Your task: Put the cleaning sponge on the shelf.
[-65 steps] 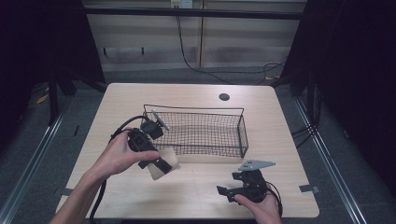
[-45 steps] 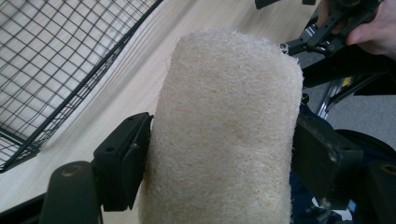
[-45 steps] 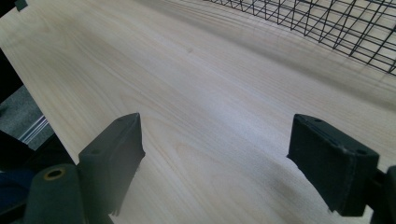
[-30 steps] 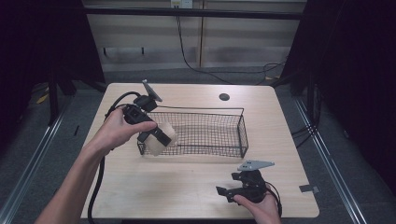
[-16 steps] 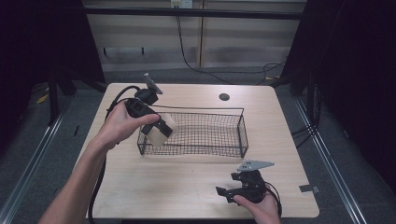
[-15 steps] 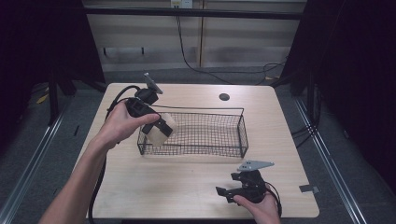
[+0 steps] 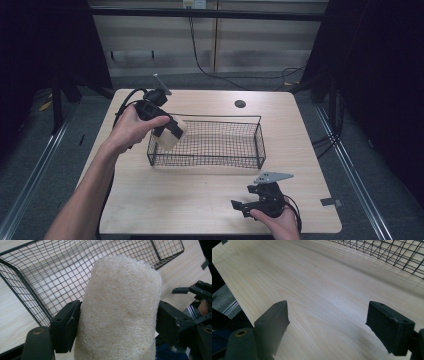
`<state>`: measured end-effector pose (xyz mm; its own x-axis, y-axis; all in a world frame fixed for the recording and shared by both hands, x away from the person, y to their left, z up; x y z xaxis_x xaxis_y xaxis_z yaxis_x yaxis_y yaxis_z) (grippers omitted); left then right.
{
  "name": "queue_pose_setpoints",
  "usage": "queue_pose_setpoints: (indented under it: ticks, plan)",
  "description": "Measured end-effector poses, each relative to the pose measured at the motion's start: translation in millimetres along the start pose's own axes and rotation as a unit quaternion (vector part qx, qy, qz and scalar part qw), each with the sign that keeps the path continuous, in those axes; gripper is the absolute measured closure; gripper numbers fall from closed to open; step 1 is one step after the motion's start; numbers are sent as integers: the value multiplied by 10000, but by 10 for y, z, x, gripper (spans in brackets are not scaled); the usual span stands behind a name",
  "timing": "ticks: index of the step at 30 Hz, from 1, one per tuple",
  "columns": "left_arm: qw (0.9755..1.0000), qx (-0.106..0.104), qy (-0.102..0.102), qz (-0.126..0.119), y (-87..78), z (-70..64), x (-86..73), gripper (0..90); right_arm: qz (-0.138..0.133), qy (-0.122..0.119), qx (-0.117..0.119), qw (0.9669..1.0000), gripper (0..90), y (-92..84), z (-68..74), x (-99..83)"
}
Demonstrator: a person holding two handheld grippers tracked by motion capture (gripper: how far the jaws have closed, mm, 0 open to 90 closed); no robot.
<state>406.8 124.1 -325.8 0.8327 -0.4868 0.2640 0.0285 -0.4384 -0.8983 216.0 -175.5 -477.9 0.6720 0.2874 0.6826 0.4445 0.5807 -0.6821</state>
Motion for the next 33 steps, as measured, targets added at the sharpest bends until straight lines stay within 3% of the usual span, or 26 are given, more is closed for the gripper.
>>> queue_pose_setpoints:
  ticks: [11, 15, 27, 33]
  plan:
    - [9991, 150, -383, -54, 85, 135, 66, 250, 2, 3, 16, 10000, 174, 3, 2, -1]
    - [9977, 256, -622, -122, 135, 208, 83, 250, 3, 12, 20, 10000, 174, 3, 1, -1]
    - [9957, 520, -762, -73, 285, 289, 93, 250, 8, 15, 21, 10000, 174, 4, 1, -2]
    - [9946, 527, -891, -54, 350, 344, 84, 250, 14, 14, 30, 10000, 174, 5, 4, -2]
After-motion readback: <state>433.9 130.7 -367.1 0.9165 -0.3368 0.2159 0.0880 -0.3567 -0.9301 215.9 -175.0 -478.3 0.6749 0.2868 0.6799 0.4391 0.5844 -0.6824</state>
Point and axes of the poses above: each handheld gripper's, and its own axes: y roughly forward along the jaws, x roughly out of its top, z roughly to its left, the point moved 2 cm from there along y, roughly forward along the jaws, and after that the axes turned 1 degree about -y, right-handed, at the moved point
